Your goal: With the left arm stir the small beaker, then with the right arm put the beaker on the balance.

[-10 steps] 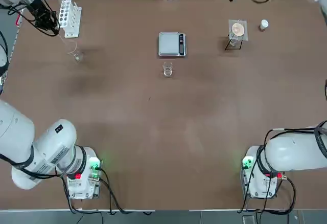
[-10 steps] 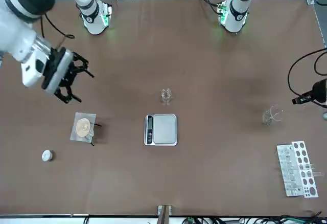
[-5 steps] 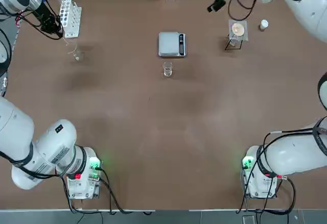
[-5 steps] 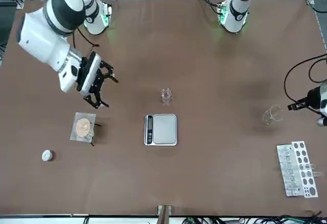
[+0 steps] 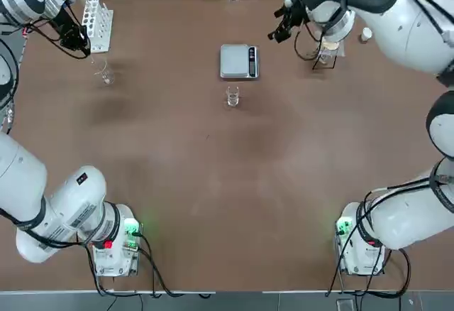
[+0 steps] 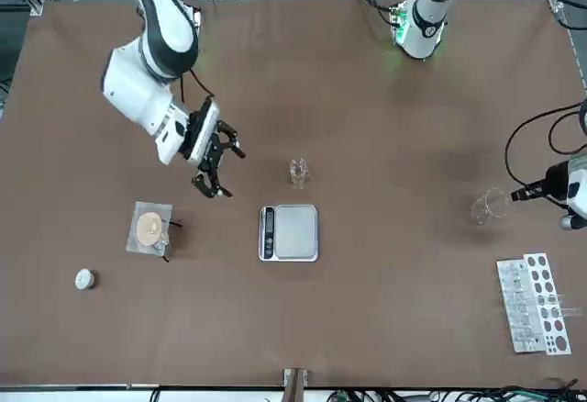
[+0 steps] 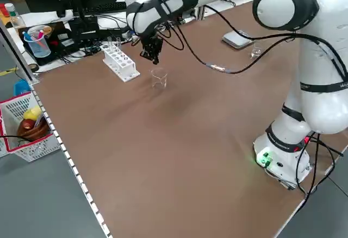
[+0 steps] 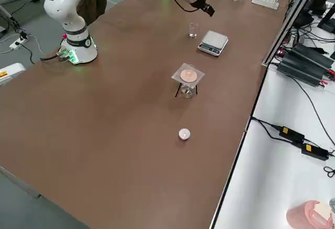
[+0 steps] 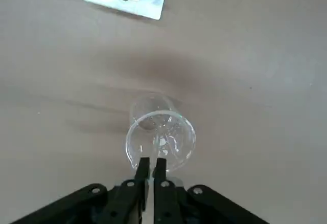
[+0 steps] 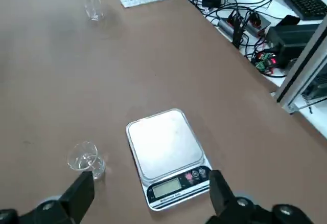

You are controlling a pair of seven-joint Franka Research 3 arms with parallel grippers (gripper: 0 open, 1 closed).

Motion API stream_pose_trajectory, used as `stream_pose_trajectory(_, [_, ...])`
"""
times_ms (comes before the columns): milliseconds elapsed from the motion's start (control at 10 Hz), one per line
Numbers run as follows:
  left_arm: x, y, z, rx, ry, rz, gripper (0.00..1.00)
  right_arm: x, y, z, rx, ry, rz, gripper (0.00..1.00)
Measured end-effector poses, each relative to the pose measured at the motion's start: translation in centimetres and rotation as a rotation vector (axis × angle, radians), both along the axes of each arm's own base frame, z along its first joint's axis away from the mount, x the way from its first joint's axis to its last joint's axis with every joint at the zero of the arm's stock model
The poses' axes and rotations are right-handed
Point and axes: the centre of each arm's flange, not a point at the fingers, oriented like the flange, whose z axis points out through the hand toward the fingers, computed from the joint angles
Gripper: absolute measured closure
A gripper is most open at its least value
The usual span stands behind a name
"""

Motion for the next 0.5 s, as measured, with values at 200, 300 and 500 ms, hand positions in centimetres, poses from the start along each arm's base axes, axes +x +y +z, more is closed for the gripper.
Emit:
stream_pose_trajectory(200, [0.1, 0.1, -1.1, -0.009, -0.002, -0.001, 0.90, -1.3, 1.5, -1.9, 0.118, -0.009, -0.003, 0.00])
stream_pose_trajectory(300, [0.1, 0.2, -1.4, -0.012, -0.002, -0.001, 0.87, -1.8, 2.0, -3.3, 0.157, -0.034, 0.004, 0.00])
stream_pose_trajectory(500, [0.0, 0.7, -1.9, -0.015, -0.002, 0.004, 0.83, -2.7, 2.1, -5.8, 0.205, -0.047, 0.031, 0.00])
